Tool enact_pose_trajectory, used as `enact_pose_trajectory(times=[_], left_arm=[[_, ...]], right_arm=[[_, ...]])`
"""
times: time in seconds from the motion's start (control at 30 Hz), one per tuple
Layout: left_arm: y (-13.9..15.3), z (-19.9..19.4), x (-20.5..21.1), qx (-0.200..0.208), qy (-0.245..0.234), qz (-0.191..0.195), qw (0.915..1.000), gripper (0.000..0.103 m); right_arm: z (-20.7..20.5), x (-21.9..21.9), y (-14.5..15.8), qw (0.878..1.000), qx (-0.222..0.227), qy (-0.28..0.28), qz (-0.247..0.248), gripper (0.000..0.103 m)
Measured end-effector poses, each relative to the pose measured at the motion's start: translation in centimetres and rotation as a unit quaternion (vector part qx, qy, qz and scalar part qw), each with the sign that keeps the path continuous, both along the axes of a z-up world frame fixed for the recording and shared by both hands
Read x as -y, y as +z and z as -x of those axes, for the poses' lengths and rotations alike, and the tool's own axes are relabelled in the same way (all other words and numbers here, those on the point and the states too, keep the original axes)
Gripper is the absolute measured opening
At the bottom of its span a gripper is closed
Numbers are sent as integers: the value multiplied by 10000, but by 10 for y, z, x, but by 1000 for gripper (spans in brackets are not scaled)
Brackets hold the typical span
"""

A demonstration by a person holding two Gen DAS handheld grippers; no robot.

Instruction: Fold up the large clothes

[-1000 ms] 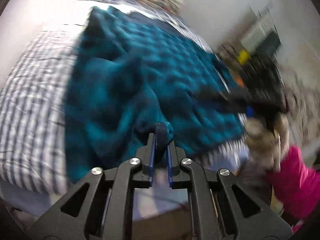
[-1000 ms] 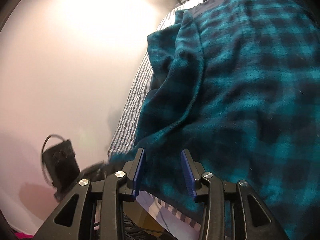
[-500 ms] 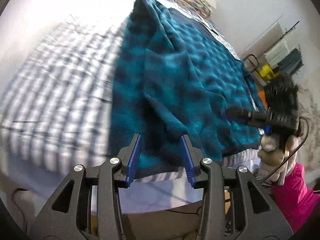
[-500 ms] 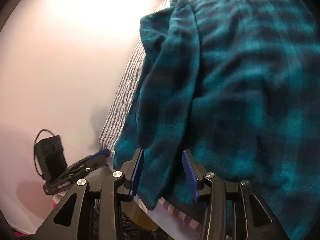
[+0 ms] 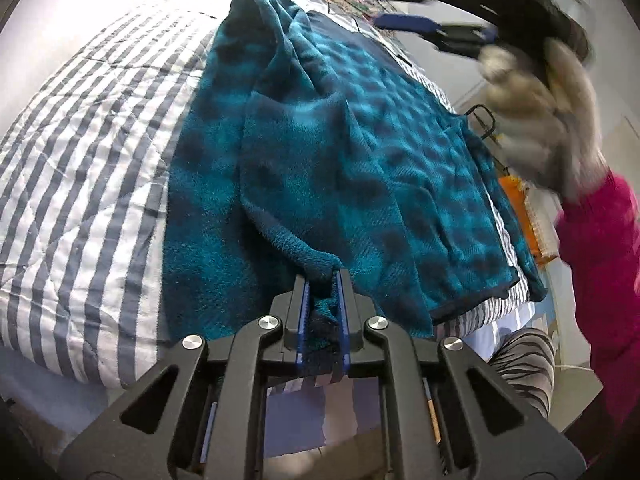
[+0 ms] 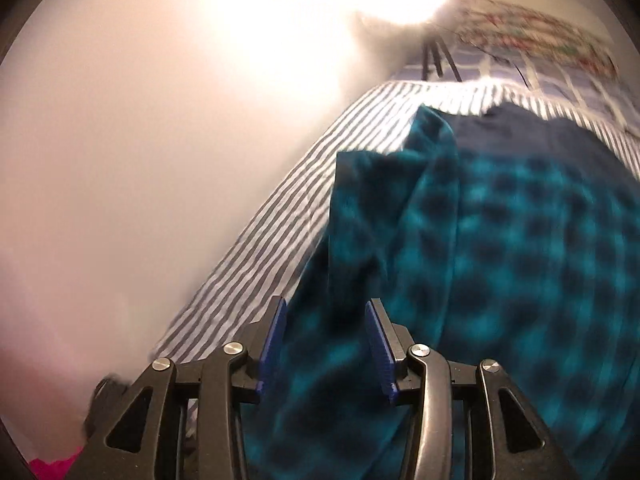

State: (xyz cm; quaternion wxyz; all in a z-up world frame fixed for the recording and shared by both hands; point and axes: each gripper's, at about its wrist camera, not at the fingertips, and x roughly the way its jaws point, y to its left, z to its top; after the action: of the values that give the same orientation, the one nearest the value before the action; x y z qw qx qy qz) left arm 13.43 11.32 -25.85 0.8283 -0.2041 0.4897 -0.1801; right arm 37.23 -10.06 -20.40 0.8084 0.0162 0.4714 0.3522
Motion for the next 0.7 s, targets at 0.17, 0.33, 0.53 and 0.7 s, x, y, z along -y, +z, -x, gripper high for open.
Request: enact_pose_trajectory(times=[0.17,0.33,0.53,0.7], left_arm=[[7,4,-4,103,34,148,9998,8],[14,11,-9,210,9,143,9997,8],[16,19,-25,188,167,217,9994,7],[8,34,-50,-45,500,414,9979,7]], right_arm=[[-43,-49,-14,9977,106,71,673,46],[-71,-89,-40,9901,100,24,1401,36],[-88,-105,-58,9846,63,-49,1749,5],[-96,-114,-41,9854,405,-123,1650,4]])
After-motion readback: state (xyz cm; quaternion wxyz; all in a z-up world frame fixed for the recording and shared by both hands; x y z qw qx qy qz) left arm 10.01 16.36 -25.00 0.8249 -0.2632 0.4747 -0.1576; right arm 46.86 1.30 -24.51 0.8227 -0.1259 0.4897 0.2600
